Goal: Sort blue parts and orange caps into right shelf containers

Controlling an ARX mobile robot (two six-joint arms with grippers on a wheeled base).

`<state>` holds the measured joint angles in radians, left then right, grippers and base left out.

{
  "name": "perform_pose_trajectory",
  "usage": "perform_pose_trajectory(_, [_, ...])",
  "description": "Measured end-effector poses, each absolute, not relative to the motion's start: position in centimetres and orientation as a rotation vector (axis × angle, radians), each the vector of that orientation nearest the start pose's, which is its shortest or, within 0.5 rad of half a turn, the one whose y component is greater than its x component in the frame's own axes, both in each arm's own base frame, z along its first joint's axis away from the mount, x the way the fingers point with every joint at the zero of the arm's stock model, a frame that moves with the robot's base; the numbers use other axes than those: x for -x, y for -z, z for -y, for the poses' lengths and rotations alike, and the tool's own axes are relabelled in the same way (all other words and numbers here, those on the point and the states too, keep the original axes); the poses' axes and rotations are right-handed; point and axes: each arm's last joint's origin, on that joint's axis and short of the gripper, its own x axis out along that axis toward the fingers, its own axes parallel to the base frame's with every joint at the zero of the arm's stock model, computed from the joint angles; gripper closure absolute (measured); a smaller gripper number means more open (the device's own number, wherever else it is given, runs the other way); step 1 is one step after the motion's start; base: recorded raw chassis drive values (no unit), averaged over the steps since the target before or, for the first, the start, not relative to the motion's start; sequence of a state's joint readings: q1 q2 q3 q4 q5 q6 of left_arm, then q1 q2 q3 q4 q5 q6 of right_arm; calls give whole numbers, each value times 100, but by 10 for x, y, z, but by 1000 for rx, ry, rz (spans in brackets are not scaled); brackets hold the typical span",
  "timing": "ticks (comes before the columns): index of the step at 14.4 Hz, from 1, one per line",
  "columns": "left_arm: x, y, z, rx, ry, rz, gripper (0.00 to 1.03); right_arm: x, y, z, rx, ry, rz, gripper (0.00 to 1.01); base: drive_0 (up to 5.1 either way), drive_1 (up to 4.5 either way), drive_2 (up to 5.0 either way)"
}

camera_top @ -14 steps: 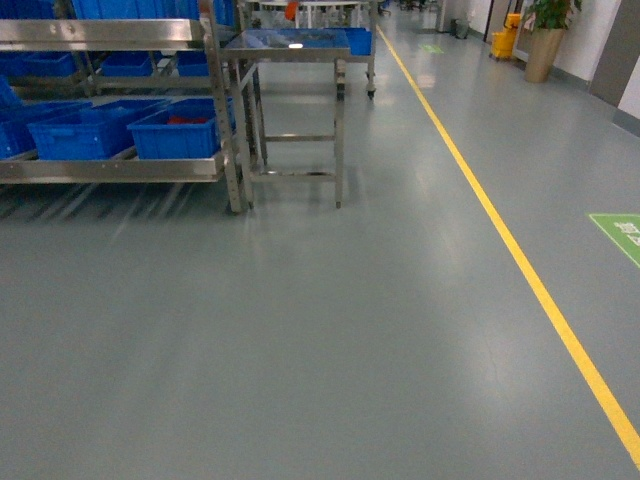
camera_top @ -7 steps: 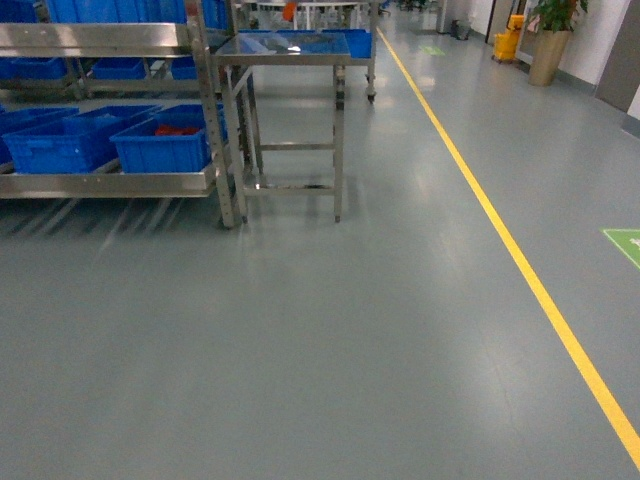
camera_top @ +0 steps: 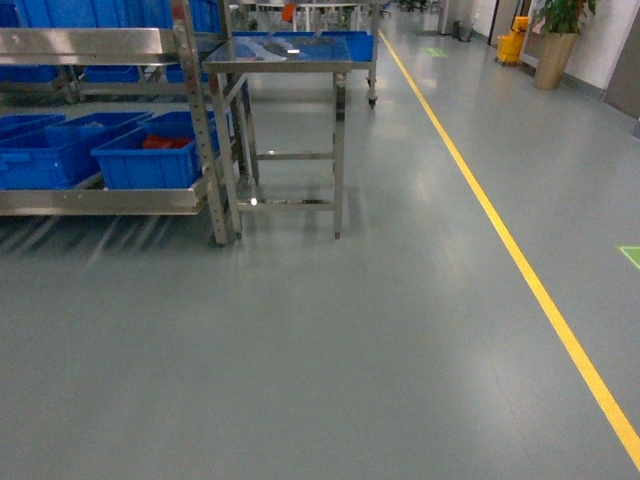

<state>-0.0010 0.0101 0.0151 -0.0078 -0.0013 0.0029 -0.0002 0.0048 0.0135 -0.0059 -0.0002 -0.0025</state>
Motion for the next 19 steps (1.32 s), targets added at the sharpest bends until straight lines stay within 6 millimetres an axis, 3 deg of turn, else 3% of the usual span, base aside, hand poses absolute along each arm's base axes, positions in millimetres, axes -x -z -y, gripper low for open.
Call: perform_pose_trajectory(19, [-97, -167, 0, -3, 0, -2, 60, -97, -167, 0, 2, 0, 3, 57, 1, 423, -420])
